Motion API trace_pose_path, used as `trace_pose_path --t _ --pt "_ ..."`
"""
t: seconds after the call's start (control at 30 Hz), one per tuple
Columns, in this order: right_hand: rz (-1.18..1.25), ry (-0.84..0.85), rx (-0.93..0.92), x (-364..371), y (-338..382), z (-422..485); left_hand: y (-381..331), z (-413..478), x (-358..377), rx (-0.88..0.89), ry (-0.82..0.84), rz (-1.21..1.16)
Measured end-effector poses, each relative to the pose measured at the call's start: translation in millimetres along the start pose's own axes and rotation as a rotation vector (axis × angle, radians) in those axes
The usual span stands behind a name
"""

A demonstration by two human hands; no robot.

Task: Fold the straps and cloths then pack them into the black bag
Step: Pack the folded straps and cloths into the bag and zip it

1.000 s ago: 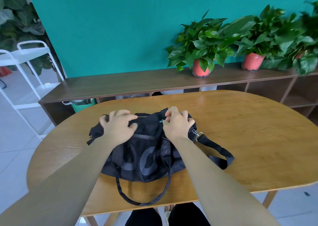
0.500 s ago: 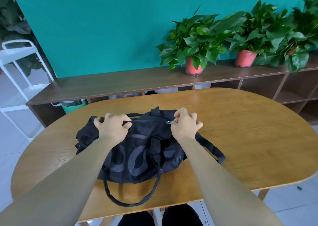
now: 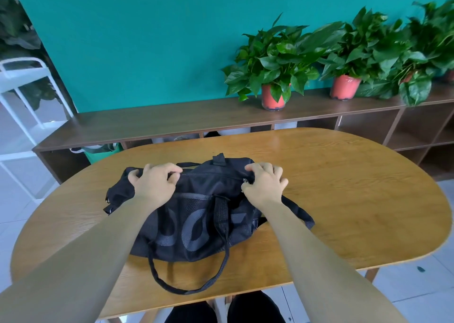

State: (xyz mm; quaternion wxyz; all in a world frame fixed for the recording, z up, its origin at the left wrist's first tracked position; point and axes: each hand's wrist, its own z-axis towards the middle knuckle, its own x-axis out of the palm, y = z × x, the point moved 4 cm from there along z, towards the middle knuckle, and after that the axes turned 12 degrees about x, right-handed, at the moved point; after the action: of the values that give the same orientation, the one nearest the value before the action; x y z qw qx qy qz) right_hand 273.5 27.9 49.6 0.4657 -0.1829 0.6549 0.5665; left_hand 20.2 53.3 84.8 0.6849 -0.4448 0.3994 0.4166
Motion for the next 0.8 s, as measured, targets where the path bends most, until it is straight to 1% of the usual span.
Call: trace_pose_path --t 0.07,0.13,0.27,0.37,0.5,0.63,0.8 --pt "-0.124 0.021 -0.076 4.5 5.5 -4.0 7.5 -1.4 -5.4 0.003 -0.017 -0.016" --pt "-0.252 0.019 -0.114 9.1 10.8 -4.5 17.6 -2.5 -12.9 -0.003 -0.009 0.024" --pt "-0.424 -0.006 -0.091 12.1 16.5 -1.2 47.1 -7.3 -24.1 -0.061 0.119 0.142" --pt "-0.464 -0.051 -0.083 12.0 17.7 1.1 69.0 -9.9 -26.6 -0.047 0.209 0.221" --pt "-0.427 -0.128 -0.094 5.7 24.4 3.7 81.3 -8.8 -29.1 0.013 0.262 0.304" --pt "-0.401 -0.18 -0.079 -13.1 36.4 13.8 89.1 -5.8 -41.5 -0.007 0.201 0.349" --pt "-0.471 -0.226 -0.132 -35.5 54.5 23.5 87.7 -2.4 -60.9 0.044 0.081 0.388"
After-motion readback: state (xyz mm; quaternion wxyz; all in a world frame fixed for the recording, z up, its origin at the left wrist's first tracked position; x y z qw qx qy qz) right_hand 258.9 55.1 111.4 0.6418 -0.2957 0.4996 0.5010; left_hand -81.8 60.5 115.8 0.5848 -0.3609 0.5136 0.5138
